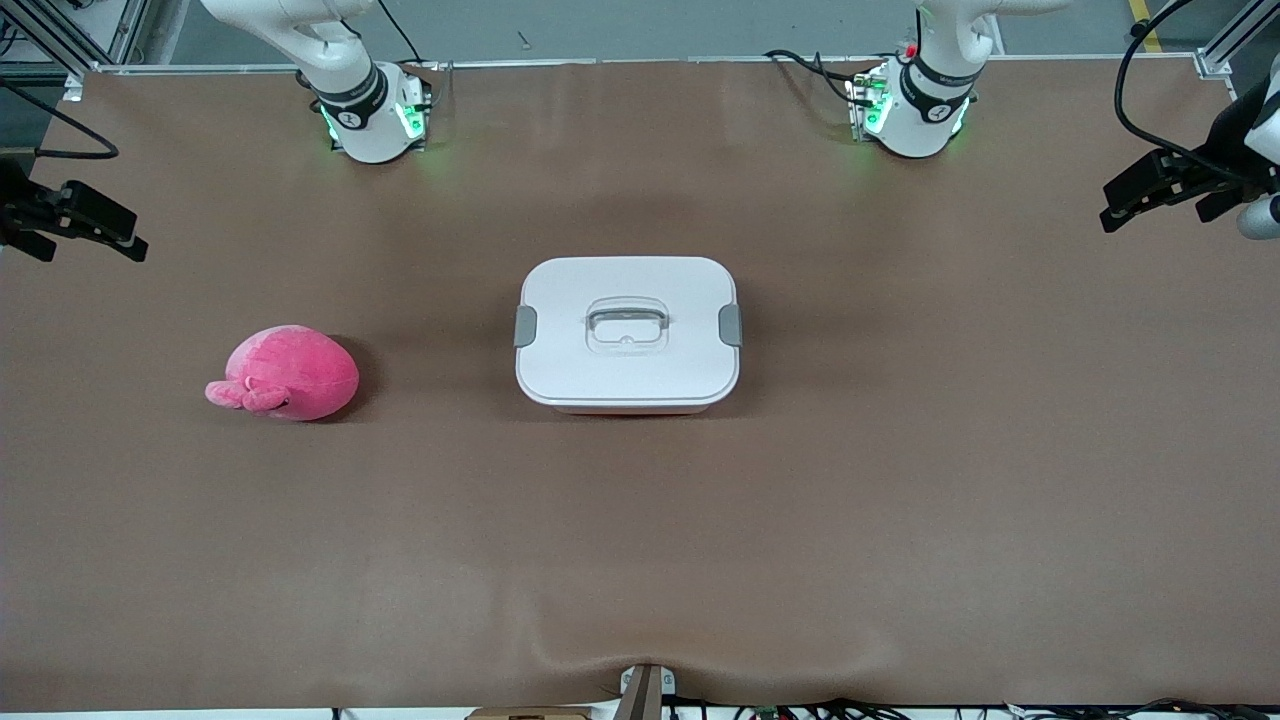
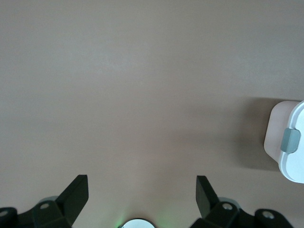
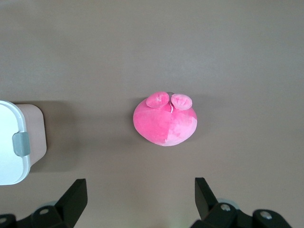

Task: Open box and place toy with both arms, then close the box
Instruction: 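Reach the left gripper to the box lid handle while the right gripper reaches the toy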

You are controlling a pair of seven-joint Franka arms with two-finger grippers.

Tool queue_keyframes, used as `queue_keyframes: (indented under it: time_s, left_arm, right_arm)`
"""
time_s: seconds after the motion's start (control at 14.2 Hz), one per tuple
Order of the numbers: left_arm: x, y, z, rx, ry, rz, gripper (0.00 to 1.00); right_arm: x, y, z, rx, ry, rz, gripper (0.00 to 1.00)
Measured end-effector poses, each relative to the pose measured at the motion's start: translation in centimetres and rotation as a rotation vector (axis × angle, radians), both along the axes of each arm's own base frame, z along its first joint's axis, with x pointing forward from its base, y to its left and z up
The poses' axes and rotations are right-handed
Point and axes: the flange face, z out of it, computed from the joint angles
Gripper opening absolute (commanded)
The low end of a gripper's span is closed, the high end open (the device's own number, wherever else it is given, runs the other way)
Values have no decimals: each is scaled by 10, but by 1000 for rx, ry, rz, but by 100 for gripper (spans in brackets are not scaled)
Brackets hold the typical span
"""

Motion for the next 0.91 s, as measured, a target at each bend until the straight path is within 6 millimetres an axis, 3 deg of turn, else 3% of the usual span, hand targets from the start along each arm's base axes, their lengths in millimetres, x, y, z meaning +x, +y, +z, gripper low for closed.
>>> queue_keyframes:
  time_s: [0.56,0.91]
  left_arm:
    - [3,6,-4,34,2,58,100]
    - [7,-8,-12,-1,20,120,100]
  right_arm:
    - [1,0,-3,0,0,-1,100]
    - [3,1,-3,0,-16,3,100]
